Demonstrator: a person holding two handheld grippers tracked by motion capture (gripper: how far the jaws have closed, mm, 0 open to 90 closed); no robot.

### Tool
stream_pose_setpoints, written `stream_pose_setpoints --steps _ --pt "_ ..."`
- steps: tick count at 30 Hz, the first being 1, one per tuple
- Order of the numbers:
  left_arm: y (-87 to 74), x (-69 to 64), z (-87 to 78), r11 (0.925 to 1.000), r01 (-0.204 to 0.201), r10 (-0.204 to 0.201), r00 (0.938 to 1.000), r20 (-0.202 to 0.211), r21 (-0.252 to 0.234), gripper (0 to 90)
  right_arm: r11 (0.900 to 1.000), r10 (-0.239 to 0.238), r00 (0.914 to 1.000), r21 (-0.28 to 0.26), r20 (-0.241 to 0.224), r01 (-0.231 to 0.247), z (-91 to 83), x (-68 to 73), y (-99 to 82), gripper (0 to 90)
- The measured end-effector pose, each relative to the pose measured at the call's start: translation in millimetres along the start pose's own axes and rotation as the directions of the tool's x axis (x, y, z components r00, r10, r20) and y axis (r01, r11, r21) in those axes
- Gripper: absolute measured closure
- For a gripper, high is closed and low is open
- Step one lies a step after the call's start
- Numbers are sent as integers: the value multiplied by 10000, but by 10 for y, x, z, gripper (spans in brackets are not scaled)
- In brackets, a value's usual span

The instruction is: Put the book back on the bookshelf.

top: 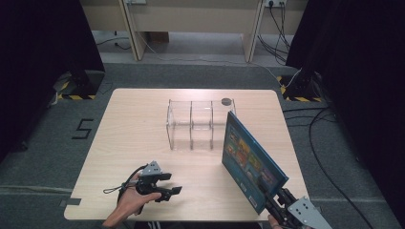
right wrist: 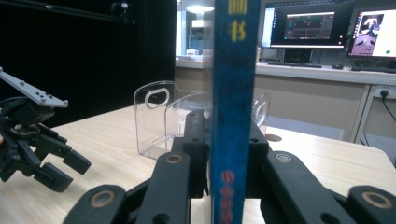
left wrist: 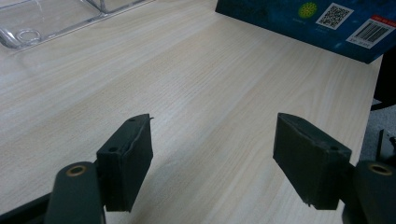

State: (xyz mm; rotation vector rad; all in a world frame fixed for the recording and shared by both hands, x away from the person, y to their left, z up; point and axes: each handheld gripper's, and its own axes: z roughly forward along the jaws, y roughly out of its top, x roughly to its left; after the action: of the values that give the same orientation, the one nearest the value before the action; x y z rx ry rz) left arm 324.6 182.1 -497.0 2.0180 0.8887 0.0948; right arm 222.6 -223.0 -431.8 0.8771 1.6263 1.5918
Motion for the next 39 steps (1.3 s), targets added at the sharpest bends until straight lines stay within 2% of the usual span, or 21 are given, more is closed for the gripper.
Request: stream_pose_setpoints --steps 6,13,16,23,26,32,35,36,39 --pt "-13 3 30 9998 23 -25 10000 95 197 274 9999 110 9994 70 -331 -108 147 -22 9 751" --pt "-19 -4 33 9996 -39 34 9998 180 280 274 9997 223 9992 60 -342 -221 187 -48 29 800" --pt "-20 0 50 9993 -44 38 9998 179 381 274 9985 553 9975 -31 -438 -555 216 -109 19 798" --pt "-27 -2 61 9990 -72 63 9998 203 441 274 9971 633 9960 -372 -636 -657 295 -167 32 784" --pt "-32 -6 59 9984 -146 134 9997 227 543 274 9987 403 9976 -299 -557 -420 317 -156 45 802" --pt "-36 3 64 9982 -140 128 9997 202 589 274 9981 511 9971 -317 -565 -530 314 -163 48 812" --pt "-52 18 82 9967 -162 152 9998 126 795 271 9954 841 9946 -401 -614 -866 319 -194 43 814" --pt "-83 26 108 9923 -304 313 9995 -54 1197 266 9950 887 9943 -410 -589 -912 322 -216 44 817" --pt "-92 31 107 9924 -383 395 9992 -80 1167 265 9927 1119 9919 -383 -599 -1143 327 -244 47 817"
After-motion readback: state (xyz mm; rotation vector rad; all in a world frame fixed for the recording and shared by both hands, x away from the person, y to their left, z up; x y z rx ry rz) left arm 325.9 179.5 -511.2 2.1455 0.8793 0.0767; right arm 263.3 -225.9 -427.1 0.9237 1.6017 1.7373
